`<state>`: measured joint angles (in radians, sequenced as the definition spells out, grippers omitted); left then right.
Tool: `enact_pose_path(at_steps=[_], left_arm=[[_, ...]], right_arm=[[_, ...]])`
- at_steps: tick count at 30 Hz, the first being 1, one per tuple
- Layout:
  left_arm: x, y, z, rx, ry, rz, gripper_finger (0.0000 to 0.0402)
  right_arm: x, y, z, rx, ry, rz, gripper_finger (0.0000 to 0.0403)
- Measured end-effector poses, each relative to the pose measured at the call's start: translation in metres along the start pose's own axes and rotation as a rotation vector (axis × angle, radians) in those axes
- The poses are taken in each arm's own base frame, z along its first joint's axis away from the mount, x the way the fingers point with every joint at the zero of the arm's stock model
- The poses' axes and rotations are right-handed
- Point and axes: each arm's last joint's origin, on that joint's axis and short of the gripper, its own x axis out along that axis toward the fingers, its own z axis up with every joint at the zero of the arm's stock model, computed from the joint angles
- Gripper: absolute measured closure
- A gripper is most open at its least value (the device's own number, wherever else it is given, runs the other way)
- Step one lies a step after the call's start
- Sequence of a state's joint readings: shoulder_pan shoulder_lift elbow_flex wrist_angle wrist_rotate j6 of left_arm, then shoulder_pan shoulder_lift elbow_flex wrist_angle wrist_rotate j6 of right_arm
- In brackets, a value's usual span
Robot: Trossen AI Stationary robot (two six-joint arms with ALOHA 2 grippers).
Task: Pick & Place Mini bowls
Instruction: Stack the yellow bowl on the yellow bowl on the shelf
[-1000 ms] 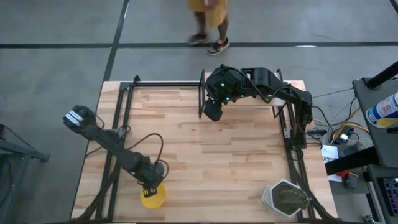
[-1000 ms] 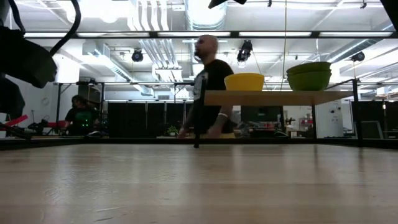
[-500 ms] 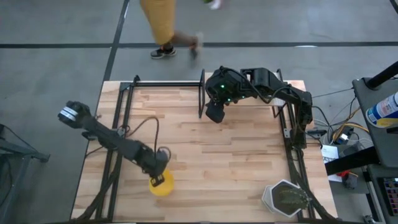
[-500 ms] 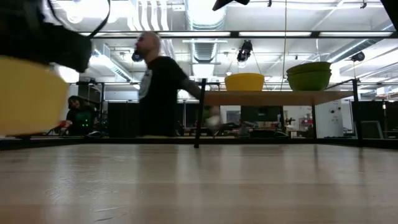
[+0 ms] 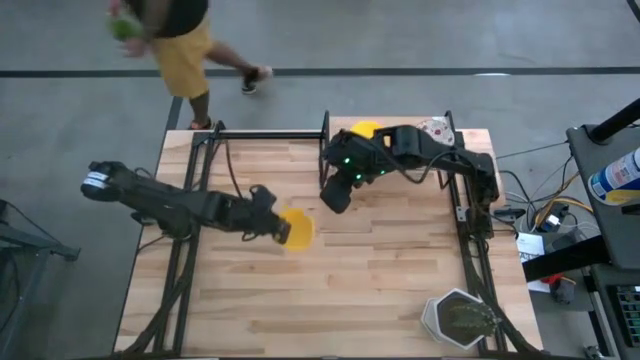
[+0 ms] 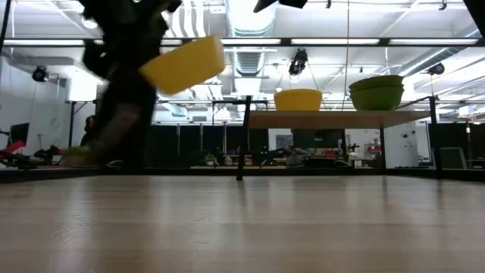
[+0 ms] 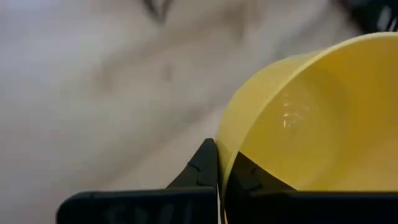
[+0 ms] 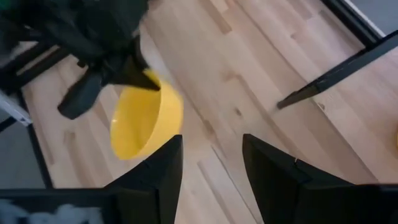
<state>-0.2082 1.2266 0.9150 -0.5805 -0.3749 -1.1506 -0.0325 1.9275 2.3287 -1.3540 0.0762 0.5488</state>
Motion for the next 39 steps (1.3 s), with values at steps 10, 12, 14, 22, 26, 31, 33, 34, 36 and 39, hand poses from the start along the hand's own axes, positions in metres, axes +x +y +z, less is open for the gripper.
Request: enact_pose_path(at_steps=[10, 12, 14, 22, 26, 31, 33, 34, 36, 39], left_arm=[[-0.037, -0.027, 0.056, 0.18, -0.358, 0.062, 0.0401], [-0.043, -0.028, 0.063, 0.221, -0.384, 0.113, 0.0401], [-0.048, -0.027, 0.069, 0.23, -0.39, 0.155, 0.0401], [-0.067, -0.025, 0.08, 0.344, -0.406, 0.288, 0.0401], [-0.073, -0.027, 0.084, 0.342, -0.42, 0.272, 0.0401], [-0.079, -0.031, 0.089, 0.361, -0.43, 0.262, 0.0401], [-0.082, -0.033, 0.091, 0.375, -0.435, 0.259, 0.0401], [-0.084, -0.034, 0.092, 0.384, -0.438, 0.257, 0.0401], [-0.088, -0.035, 0.094, 0.408, -0.44, 0.258, 0.0401], [-0.09, -0.036, 0.095, 0.432, -0.435, 0.253, 0.0401]], right_arm=[[0.016, 0.016, -0.004, -0.008, -0.016, -0.033, 0.0271], [0.015, 0.017, -0.002, 0.003, -0.043, -0.021, 0.0274], [0.015, 0.018, -0.001, 0.024, -0.069, -0.019, 0.0275], [0.014, 0.023, 0.005, 0.069, -0.138, 0.011, 0.0275], [0.013, 0.024, 0.009, 0.078, -0.206, -0.016, 0.0278], [0.016, 0.025, 0.014, 0.113, -0.279, -0.016, 0.0276], [0.017, 0.025, 0.014, 0.125, -0.296, -0.034, 0.0276], [0.018, 0.024, 0.015, 0.134, -0.302, -0.043, 0.0277], [0.02, 0.021, 0.016, 0.144, -0.304, -0.055, 0.028], [0.021, 0.019, 0.017, 0.15, -0.309, -0.068, 0.0297]])
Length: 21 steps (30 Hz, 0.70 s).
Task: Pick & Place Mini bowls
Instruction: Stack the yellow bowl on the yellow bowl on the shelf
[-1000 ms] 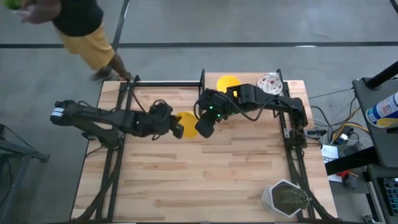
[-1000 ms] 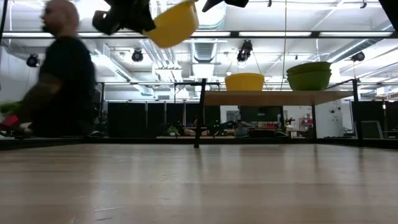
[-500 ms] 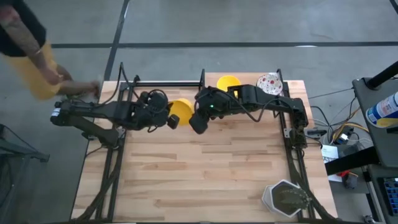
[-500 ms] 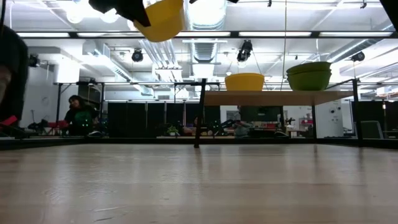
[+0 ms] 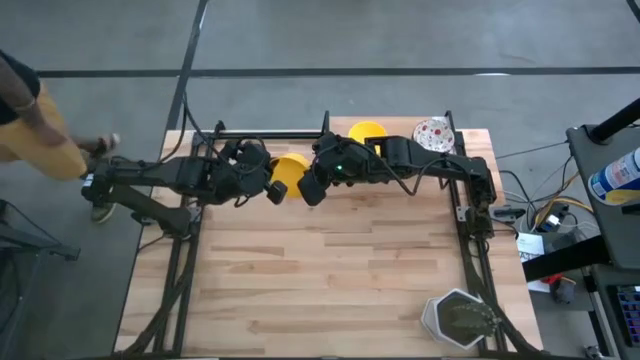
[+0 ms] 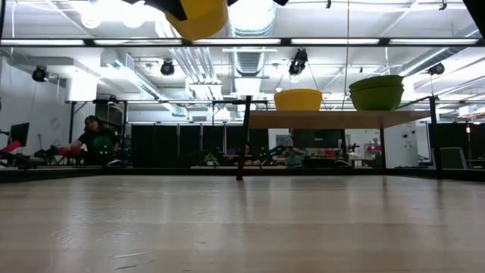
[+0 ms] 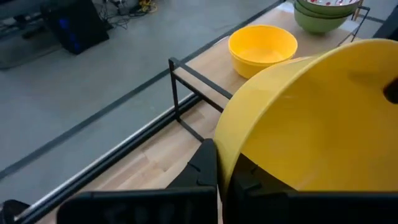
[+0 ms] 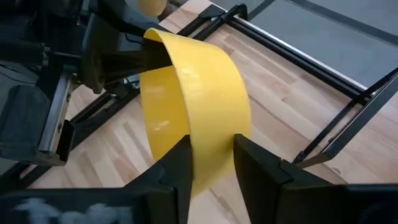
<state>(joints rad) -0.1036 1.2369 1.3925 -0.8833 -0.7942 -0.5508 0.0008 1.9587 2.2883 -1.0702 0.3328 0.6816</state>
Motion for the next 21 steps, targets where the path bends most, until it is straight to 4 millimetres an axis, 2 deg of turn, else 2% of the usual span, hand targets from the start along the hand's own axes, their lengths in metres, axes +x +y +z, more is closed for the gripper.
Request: enact_pose_path(at_steps=[6, 10, 15, 21], left_arm=[[-0.001, 0.001, 0.0, 0.018, 0.003, -0.008, 0.04], [-0.003, 0.002, 0.003, -0.007, -0.023, 0.004, 0.0383], [-0.011, 0.006, 0.012, 0.001, -0.056, -0.046, 0.0327], [-0.028, 0.014, 0.033, -0.007, -0.162, -0.087, 0.0274]], right_arm=[[0.001, -0.004, 0.001, 0.014, 0.011, -0.01, 0.0378], [0.002, -0.006, 0.003, 0.044, 0.01, -0.016, 0.0389], [0.007, -0.01, 0.004, 0.09, 0.028, -0.022, 0.0395], [0.01, -0.017, 0.01, 0.135, 0.059, 0.021, 0.0396]])
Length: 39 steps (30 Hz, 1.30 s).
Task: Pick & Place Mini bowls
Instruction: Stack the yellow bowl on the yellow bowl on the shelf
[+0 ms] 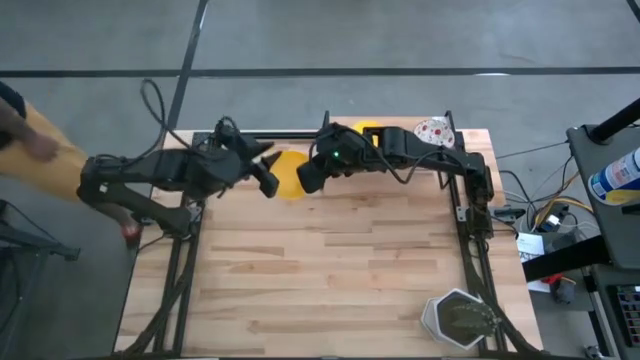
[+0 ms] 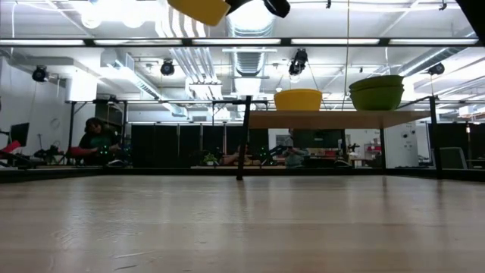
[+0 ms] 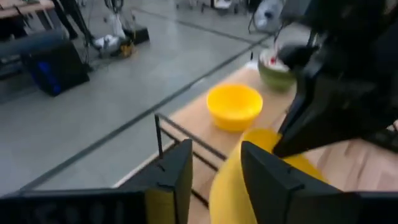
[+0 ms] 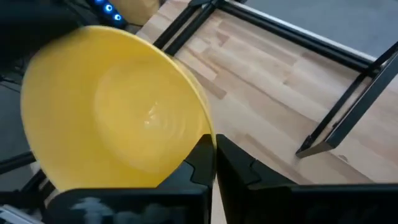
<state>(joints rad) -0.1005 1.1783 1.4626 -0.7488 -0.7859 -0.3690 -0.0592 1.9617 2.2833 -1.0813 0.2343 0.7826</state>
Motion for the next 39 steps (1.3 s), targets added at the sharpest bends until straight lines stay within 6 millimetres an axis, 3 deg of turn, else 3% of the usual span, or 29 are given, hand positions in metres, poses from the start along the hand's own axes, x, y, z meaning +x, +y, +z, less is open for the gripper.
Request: enact_pose_path(at_steps=[6, 14, 28, 33, 39], left_arm=[[-0.018, 0.01, 0.019, -0.031, -0.061, -0.032, 0.0258], [-0.038, 0.023, 0.02, -0.106, -0.031, -0.241, 0.0257], [-0.039, 0.024, 0.007, -0.166, 0.042, -0.336, 0.0257], [-0.038, 0.024, 0.007, -0.165, 0.043, -0.335, 0.0257], [-0.038, 0.024, 0.007, -0.166, 0.044, -0.339, 0.0257]], right_arm=[[0.003, -0.013, 0.007, 0.046, 0.062, -0.001, 0.0396], [-0.011, -0.064, 0.021, 0.102, 0.238, -0.222, 0.0395], [-0.048, -0.167, 0.077, 0.278, 0.206, -0.365, 0.0394], [-0.046, -0.194, 0.087, 0.367, 0.229, -0.356, 0.0394], [-0.036, -0.212, 0.086, 0.444, 0.282, -0.365, 0.0394]])
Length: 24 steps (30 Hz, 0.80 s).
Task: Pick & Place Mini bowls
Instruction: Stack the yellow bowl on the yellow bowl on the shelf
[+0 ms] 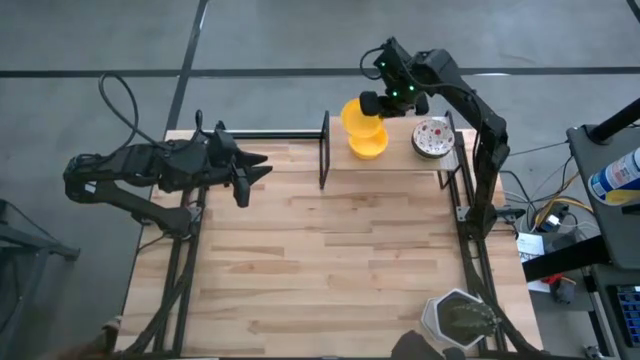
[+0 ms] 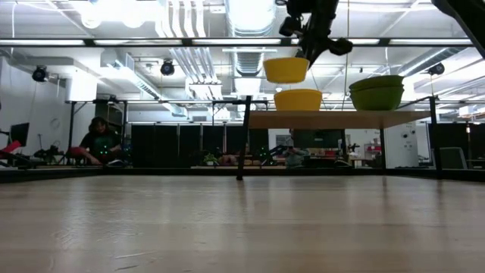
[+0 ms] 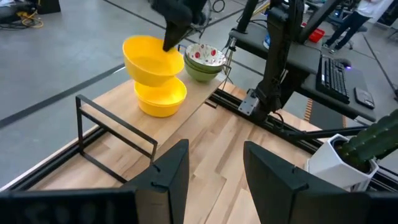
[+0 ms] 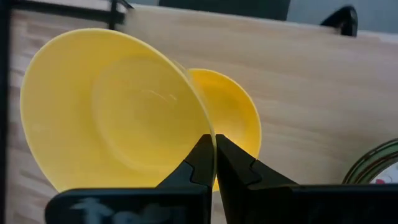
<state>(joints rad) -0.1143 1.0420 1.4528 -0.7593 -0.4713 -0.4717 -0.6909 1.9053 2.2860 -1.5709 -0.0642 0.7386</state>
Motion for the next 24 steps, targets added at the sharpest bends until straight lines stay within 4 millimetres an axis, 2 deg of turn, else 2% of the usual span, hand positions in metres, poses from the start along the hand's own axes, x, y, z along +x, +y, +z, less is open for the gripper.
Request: enact_pose_path(at_steps=[16, 20, 24], left_arm=[[0.0, 0.0, 0.0, 0.01, 0.003, -0.002, 0.0257], [0.0, 0.0, 0.0, 0.011, 0.004, -0.001, 0.0257], [0.0, 0.0, 0.0, 0.011, 0.005, -0.001, 0.0257]], right_arm=[[0.051, -0.012, -0.007, 0.004, 0.162, -0.134, 0.0394], [0.057, -0.012, -0.007, -0.032, 0.13, -0.17, 0.0391], [0.057, -0.006, -0.006, -0.06, 0.086, -0.144, 0.0364]])
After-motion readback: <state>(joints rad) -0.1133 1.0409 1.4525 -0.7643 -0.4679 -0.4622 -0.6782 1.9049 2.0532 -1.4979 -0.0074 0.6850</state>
